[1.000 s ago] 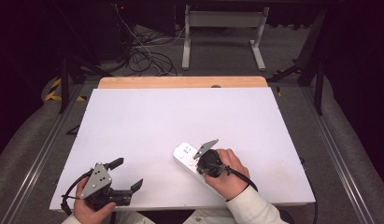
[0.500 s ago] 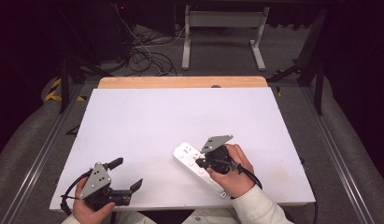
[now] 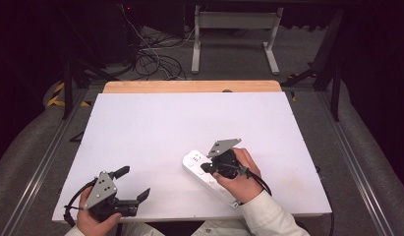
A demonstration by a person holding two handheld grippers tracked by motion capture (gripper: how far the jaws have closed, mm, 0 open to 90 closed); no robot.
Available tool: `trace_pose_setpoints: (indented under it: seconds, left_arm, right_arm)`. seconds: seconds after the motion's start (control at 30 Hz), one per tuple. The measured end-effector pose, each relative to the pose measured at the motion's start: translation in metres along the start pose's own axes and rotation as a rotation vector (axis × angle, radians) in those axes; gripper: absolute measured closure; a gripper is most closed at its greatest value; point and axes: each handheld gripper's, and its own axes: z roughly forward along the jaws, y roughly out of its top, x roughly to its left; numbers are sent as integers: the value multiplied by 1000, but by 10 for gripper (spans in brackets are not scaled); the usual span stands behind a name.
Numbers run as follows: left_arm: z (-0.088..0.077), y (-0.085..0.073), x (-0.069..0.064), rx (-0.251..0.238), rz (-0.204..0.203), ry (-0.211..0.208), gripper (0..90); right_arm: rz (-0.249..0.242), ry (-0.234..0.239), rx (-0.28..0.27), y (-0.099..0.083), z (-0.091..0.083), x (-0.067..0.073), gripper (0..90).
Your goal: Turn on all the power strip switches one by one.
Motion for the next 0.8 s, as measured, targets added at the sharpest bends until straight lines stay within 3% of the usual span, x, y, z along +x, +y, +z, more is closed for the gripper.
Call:
trace_pose_setpoints:
  seconds: [0.43,0.8]
  left_arm:
    - [0,0,0,-1,0,0,79]
    - [0,0,0,0,-1,0,79]
  right_arm:
    - [6,10,66,3,25,-5,900]
    - [11,2,110,3,33,-5,900]
